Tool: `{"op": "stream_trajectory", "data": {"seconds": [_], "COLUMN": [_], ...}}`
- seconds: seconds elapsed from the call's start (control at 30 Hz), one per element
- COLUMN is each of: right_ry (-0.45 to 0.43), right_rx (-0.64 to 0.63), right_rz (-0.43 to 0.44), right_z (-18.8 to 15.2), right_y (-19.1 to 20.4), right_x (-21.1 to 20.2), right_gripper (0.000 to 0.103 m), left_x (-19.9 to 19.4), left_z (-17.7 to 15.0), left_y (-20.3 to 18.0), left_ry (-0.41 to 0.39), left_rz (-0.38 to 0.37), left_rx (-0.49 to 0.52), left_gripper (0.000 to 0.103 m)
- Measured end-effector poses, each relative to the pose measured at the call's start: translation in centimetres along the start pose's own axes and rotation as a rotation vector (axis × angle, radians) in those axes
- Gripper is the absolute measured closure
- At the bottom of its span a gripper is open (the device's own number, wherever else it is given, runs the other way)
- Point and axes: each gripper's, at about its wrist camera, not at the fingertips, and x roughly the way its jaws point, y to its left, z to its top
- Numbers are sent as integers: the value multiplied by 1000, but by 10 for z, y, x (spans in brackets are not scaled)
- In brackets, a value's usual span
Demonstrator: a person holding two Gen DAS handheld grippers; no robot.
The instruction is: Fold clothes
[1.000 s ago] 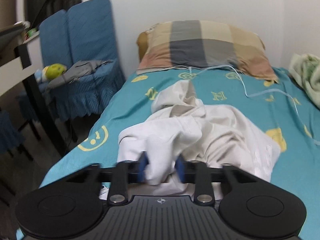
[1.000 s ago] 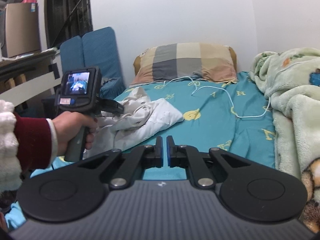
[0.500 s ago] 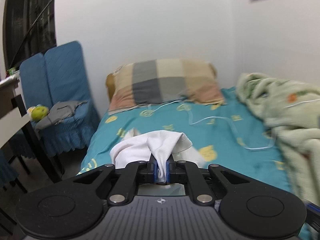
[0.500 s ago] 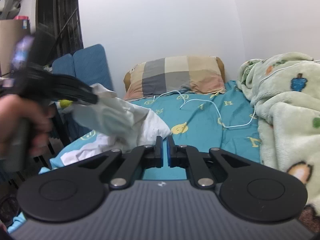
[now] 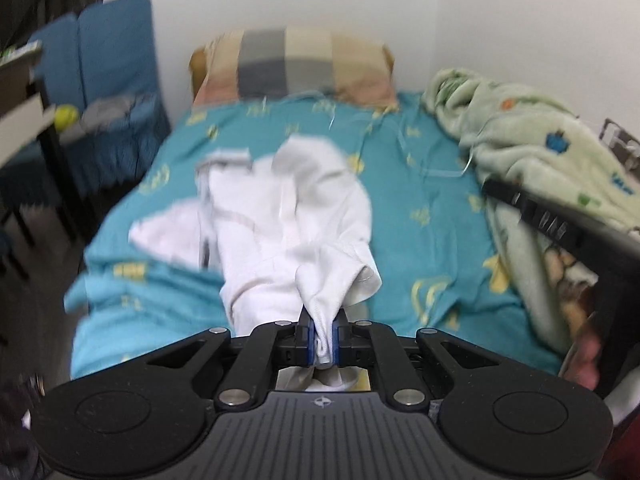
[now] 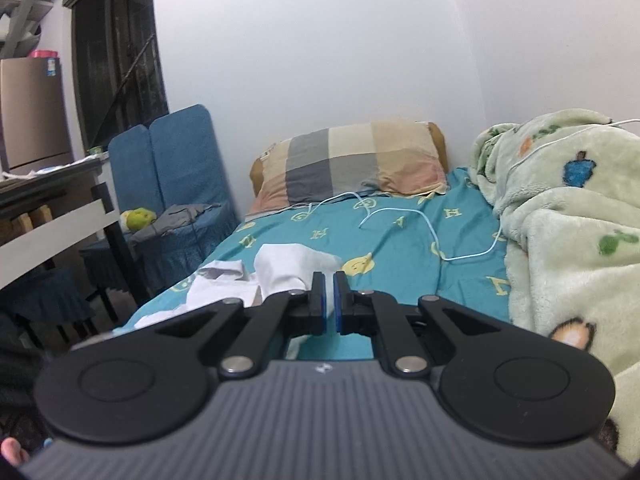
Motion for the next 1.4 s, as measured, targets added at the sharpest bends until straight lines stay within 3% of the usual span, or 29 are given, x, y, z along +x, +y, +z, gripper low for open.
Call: {"op": "stream_trajectory", "data": {"seconds": [0.23,0.33,0.53,0.6,0.8,1.03,1.07,1.13,1.2,1.23,1.4], "right_ry": [17,22,42,53,89,154,168,200,233,248,300], "right_rx": [-18,-17,-12,-5,8,16,9,9,17,19,-63], "right_rz": [28,32,34,28,45,113,127,164,208,230,332], "right_z": [-4,-5,-7,-8,-11,-20,-22,-27,-32,-34,-43], "right_y": [6,6,5,5,4,9,11,16,21,23,53], "right_x": [3,5,12,15,21,31,33,38,42,45,54], "right_gripper": [96,96,96,96,95,94,91,72,32,27,27], "left_x": [19,27,20,12,-11,6,11,21,32,38,53], "left_z": [-12,-11,-13,-12,1,41,45,45,41,36,21], "left_y": [16,19,27,30,49,81,85,90,95,98,113], "left_ry": [58,84,111,111,20,-81,-97,-113,-112,-101,-69], "left_rz": [-18,-23,-68,-75,-66,8,12,23,26,23,-8], "left_rx": [-69,-78,-83,-76,-126,-283,-299,-314,-323,-326,-335], "left_gripper": [91,86,68,57,42,38,36,35,33,33,33]}}
